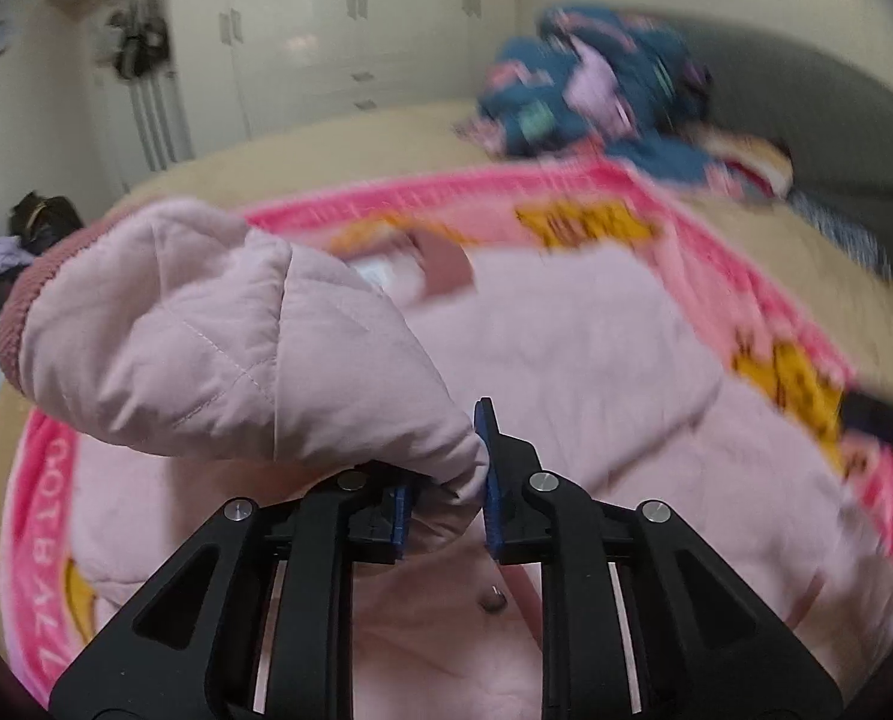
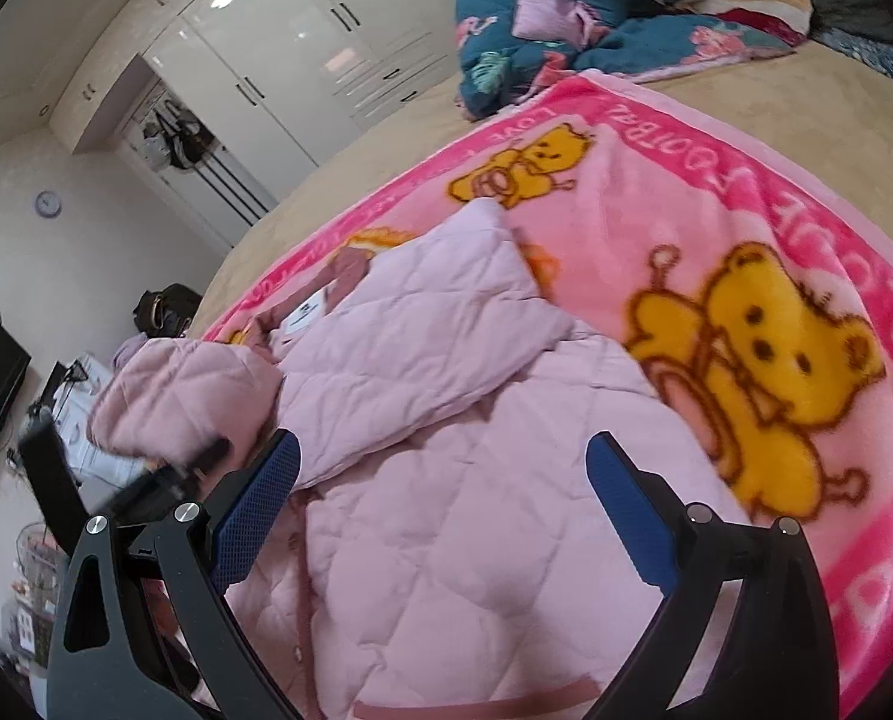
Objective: Fold large clothes
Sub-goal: 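Grasp the sleeve with the left tool and fold it across the body, then release the sleeve from the left tool while moving the right tool to the trim, then grasp the dark-pink trim edge with the right tool and fold it over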
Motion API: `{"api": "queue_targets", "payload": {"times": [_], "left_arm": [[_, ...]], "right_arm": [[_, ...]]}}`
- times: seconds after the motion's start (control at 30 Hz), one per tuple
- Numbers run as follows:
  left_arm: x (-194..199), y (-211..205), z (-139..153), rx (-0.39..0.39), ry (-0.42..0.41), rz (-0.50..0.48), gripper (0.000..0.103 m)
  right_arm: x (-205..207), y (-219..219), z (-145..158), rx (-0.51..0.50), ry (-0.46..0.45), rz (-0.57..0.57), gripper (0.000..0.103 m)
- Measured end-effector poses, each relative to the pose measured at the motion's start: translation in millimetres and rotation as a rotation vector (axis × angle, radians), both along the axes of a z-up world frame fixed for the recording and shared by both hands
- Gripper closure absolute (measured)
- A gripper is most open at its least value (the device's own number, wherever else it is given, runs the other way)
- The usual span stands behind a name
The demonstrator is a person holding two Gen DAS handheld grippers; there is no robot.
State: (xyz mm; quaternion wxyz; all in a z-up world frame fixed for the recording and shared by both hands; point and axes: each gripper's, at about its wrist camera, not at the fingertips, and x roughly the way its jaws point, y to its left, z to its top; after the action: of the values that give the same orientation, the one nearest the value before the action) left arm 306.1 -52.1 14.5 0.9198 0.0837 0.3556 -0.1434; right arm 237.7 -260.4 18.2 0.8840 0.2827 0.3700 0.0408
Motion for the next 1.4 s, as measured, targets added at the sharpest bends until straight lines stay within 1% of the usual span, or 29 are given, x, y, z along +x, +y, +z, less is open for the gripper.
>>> {"api": "queue_targets", "payload": {"times": [0.07, 0.17, 0.23, 0.27, 0.33, 0.37, 0.43, 0.5, 0.57, 0.63, 0.67, 0.7, 0.73, 0.77, 0.8, 0.87, 0.93, 1.0, 1.07, 1.1, 1.2, 1.27, 1.33, 1.4], "left_arm": [[-2.2, -9.0, -17.9, 0.011, 0.032, -0.040, 0.088], [-9.5, -12.0, -30.0, 0.022, 0.048, -0.069, 0.085], [-11.9, -19.2, -35.6, 0.064, 0.038, -0.095, 0.084], [-13.7, -23.6, -38.0, 0.100, 0.029, -0.115, 0.084], [-15.5, -27.6, -37.2, 0.127, 0.022, -0.140, 0.084], [-16.0, -27.5, -36.9, 0.122, 0.024, -0.149, 0.083], [-16.2, -24.8, -34.5, 0.084, 0.034, -0.156, 0.081], [-17.5, -24.3, -33.1, 0.052, 0.044, -0.166, 0.077], [-22.4, -28.4, -33.4, 0.058, 0.041, -0.185, 0.072], [-26.6, -34.9, -36.3, 0.092, 0.040, -0.194, 0.069], [-27.9, -36.2, -38.1, 0.106, 0.047, -0.194, 0.066], [-28.9, -35.8, -39.1, 0.091, 0.071, -0.196, 0.055], [-29.6, -32.4, -37.2, 0.052, 0.095, -0.200, 0.047], [-30.6, -30.3, -35.9, -0.001, 0.121, -0.209, 0.032], [-33.1, -26.8, -33.8, -0.050, 0.138, -0.215, 0.027], [-37.8, -21.5, -31.5, -0.060, 0.140, -0.198, 0.027], [-40.5, -12.5, -29.5, -0.077, 0.166, -0.165, 0.024], [-41.5, 4.0, -23.2, -0.126, 0.182, -0.124, 0.016], [-41.9, 19.7, -15.1, -0.151, 0.173, -0.077, 0.011], [-41.3, 31.0, -9.7, -0.159, 0.163, -0.034, 0.010], [-38.3, 62.6, 3.5, -0.163, 0.134, 0.080, 0.009], [-36.1, 79.4, 8.5, -0.160, 0.122, 0.133, 0.009], [-36.5, 98.6, 13.3, -0.167, 0.110, 0.191, 0.009], [-36.5, 117.0, 15.2, -0.184, 0.109, 0.242, 0.009]], "right_arm": [[-0.1, -4.3, -2.8, 0.003, 0.006, -0.012, 0.007], [-0.4, -11.3, -7.2, 0.013, 0.018, -0.030, 0.007], [-1.3, -15.1, -8.6, 0.019, 0.021, -0.042, 0.007], [-2.1, -16.3, -9.0, 0.019, 0.022, -0.047, 0.007], [-2.1, -19.6, -9.7, 0.021, 0.027, -0.056, 0.007], [-2.2, -21.1, -9.8, 0.021, 0.030, -0.061, 0.007], [-2.8, -22.9, -10.2, 0.024, 0.033, -0.066, 0.007], [-2.6, -23.6, -10.9, 0.026, 0.037, -0.066, 0.007], [-2.3, -23.3, -12.0, 0.025, 0.042, -0.064, 0.007], [-1.7, -22.3, -13.2, 0.029, 0.046, -0.059, 0.007], [-1.4, -21.9, -13.9, 0.031, 0.048, -0.056, 0.007], [-0.3, -20.1, -14.6, 0.032, 0.051, -0.049, 0.007], [0.6, -19.1, -15.4, 0.035, 0.052, -0.043, 0.007], [1.6, -17.7, -16.1, 0.041, 0.053, -0.037, 0.007], [3.3, -15.5, -16.8, 0.049, 0.055, -0.031, 0.007], [8.1, -9.5, -19.1, 0.077, 0.060, -0.005, 0.007], [14.4, -0.2, -21.7, 0.105, 0.064, 0.035, 0.007], [21.6, 10.0, -24.6, 0.110, 0.069, 0.064, 0.007], [31.7, 22.6, -31.6, 0.121, 0.085, 0.097, 0.007], [35.8, 28.0, -35.5, 0.132, 0.095, 0.110, 0.007], [50.3, 46.0, -49.0, 0.162, 0.124, 0.135, 0.007], [55.5, 51.9, -55.7, 0.156, 0.139, 0.124, 0.007], [59.8, 58.0, -59.6, 0.154, 0.131, 0.109, 0.008], [62.1, 61.0, -61.6, 0.154, 0.120, 0.102, 0.018]]}}
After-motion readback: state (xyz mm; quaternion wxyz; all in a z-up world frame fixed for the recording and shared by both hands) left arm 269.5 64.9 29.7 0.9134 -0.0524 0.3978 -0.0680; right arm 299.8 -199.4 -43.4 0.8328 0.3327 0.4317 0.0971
